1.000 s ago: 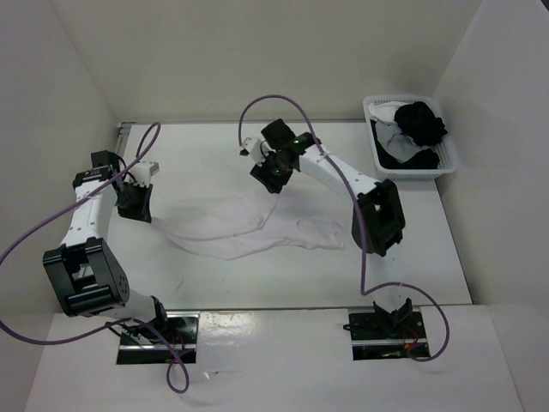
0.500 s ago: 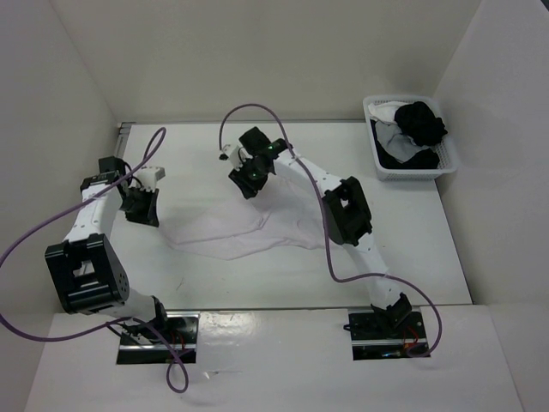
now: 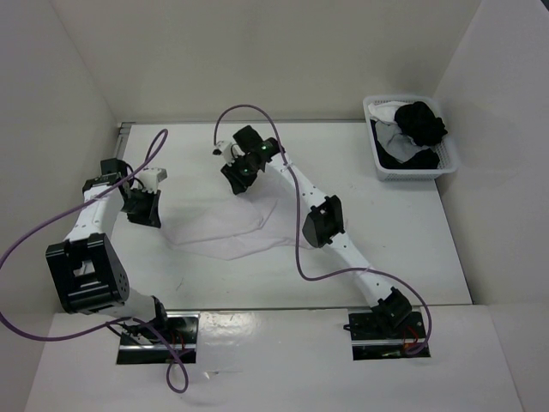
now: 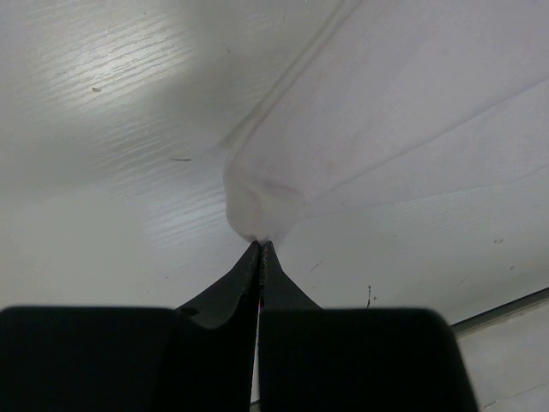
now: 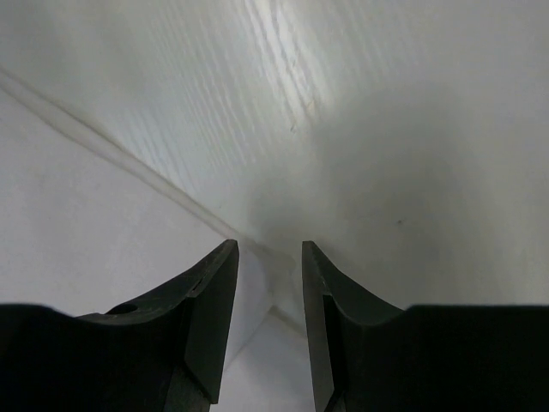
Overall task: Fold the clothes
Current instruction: Flatten the tank top out
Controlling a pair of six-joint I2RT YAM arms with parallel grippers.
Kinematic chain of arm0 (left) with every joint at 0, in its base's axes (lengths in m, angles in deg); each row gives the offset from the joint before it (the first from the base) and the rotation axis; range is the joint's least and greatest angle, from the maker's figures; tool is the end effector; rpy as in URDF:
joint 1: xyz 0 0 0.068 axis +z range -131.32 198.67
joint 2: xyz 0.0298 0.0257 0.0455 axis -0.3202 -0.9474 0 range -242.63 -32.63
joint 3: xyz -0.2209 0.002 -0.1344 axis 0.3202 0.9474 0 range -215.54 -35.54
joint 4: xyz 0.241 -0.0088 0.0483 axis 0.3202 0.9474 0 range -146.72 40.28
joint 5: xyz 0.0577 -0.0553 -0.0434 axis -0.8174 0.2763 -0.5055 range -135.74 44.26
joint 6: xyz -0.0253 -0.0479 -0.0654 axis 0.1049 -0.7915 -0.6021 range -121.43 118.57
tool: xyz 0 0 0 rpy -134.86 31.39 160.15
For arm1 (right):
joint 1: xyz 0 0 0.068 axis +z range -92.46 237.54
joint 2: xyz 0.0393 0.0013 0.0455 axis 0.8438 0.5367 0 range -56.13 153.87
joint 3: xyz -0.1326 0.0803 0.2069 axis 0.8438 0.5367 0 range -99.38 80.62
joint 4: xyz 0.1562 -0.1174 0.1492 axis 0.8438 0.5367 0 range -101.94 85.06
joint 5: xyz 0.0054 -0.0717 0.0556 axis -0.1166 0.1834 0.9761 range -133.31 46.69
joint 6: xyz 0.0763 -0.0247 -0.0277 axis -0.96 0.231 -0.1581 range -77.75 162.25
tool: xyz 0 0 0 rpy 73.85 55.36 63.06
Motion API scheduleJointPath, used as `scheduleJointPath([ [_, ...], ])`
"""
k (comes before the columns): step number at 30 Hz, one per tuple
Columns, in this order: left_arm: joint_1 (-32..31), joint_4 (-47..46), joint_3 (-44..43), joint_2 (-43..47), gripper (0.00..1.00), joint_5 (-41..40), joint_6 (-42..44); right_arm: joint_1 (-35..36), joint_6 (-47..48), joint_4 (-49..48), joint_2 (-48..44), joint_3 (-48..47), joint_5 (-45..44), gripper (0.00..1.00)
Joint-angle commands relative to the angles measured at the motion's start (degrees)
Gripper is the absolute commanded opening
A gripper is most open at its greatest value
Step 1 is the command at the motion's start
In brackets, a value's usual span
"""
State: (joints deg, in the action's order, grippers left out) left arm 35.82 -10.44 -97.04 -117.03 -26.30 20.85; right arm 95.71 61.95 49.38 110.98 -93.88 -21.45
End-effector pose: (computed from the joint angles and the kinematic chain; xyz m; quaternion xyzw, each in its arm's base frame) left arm 0.2756 0.0590 0.1930 0.0740 0.9671 -0.0963 0.2237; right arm 0.4278 0.3715 0.1422 -0.5030 0.7887 0.2268 0.2712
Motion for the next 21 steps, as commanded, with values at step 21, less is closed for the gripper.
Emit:
scheduleJointPath([
  [21,-0.18,-0.32,0.15,-0.68,0.00,2.18,0.04,-0.91,-1.07,10.57,1.55,-5.07,1.34,0.42],
])
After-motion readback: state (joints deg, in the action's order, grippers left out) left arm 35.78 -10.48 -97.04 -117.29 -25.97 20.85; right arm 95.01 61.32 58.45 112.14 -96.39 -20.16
